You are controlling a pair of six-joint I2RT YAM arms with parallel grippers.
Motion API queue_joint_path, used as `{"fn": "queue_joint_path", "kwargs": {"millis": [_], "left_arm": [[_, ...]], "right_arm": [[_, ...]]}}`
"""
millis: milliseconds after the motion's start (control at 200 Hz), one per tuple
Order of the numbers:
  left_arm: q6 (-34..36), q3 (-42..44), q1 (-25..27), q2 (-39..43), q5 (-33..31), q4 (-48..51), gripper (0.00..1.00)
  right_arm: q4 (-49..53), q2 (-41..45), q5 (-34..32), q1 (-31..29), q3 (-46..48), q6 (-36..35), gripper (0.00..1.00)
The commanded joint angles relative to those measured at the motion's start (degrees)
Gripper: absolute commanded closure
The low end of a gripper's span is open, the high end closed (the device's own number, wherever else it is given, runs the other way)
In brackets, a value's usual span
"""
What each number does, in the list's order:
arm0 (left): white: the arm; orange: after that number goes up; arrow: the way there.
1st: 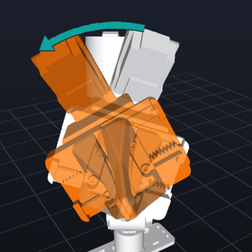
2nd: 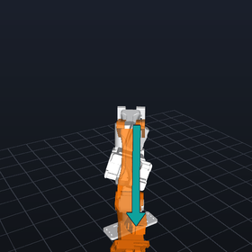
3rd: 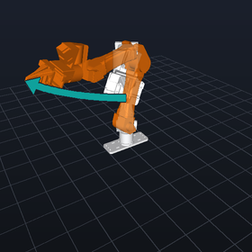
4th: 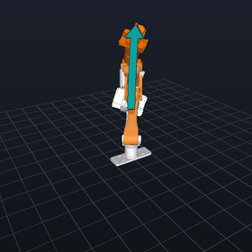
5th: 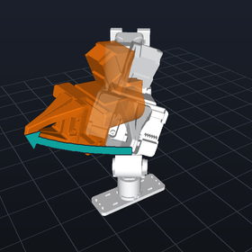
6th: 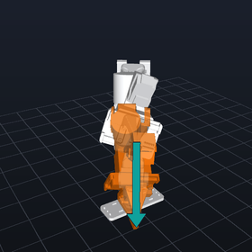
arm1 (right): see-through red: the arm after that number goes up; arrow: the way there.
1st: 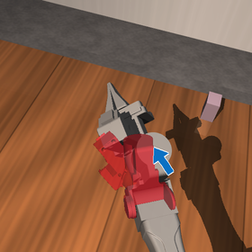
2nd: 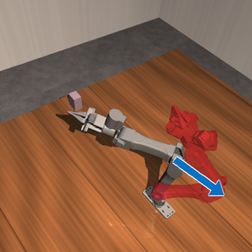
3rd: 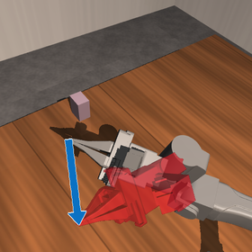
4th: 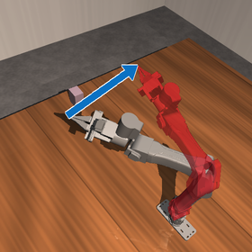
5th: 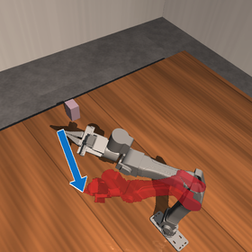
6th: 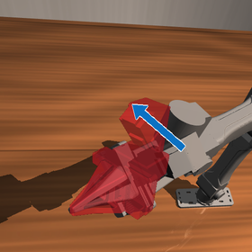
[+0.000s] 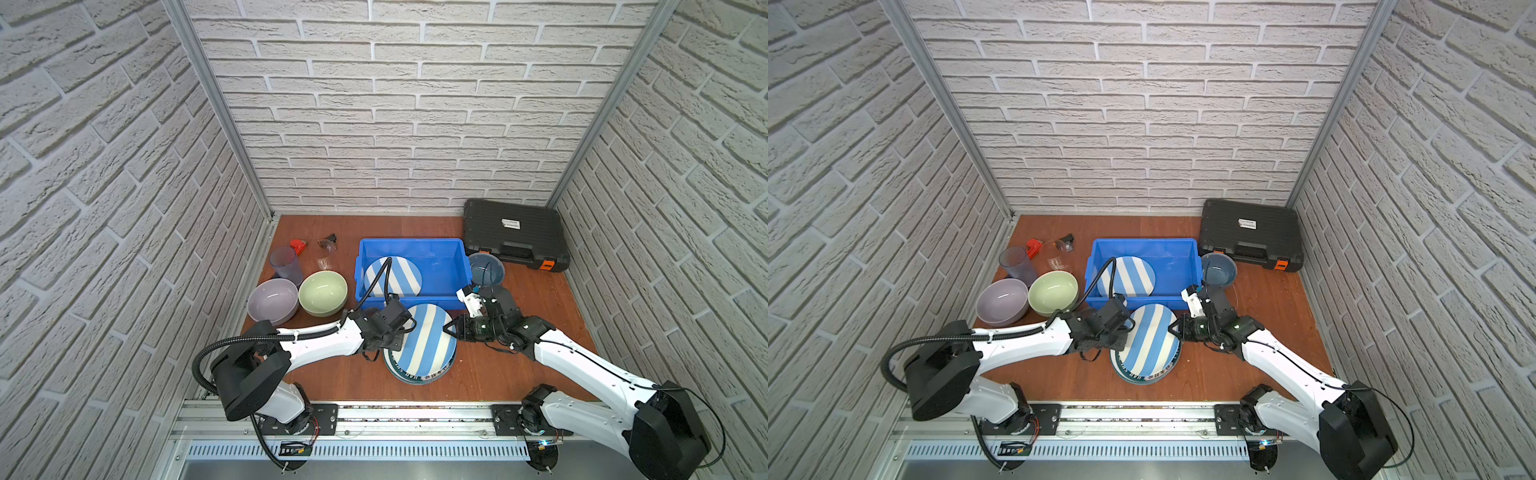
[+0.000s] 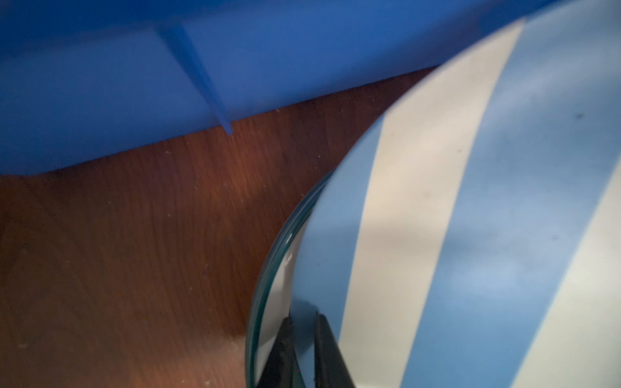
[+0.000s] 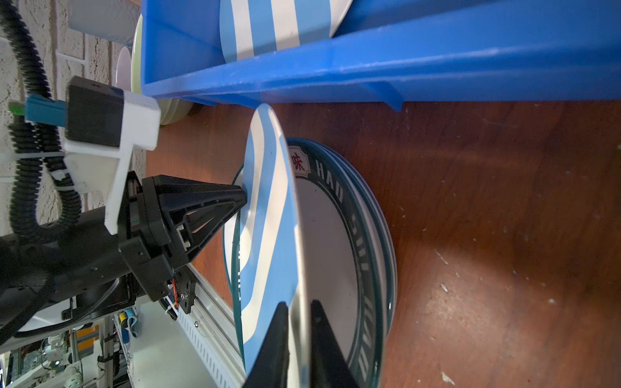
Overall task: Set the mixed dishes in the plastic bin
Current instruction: 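Close the right gripper on the top striped plate edge while the left steadies the stack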
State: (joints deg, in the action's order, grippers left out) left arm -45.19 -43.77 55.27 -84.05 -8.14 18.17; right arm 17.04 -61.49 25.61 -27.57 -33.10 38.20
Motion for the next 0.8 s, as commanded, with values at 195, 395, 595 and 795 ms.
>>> {"fn": "queue_joint_path", "kwargs": {"millis": [195,395,595,795], "left_arm": [[-0.34,-2.15,0.28,0.42,0.54,2.54,0.86],[-0.96,-3.51,0.30,3.56,-0.98,5.51,0.79],[-0.08,-5.21,0.07,8.48,-2.65,11.42,0.63],[0.32,-4.74,-2.56,15.75,-3.37,14.53,0.48]], "right_arm": [[-3.13,-0.08,0.65,-0.20,-0.03,-0.40,0.91],[-2.29,-0.31,1.25,-0.20,-0.81,-1.14,0.94],[-0.07,0.07,1.77,-0.20,-2.83,-2.83,0.94],[4.47,0.90,3.39,-0.19,-5.83,-5.63,0.94]]}}
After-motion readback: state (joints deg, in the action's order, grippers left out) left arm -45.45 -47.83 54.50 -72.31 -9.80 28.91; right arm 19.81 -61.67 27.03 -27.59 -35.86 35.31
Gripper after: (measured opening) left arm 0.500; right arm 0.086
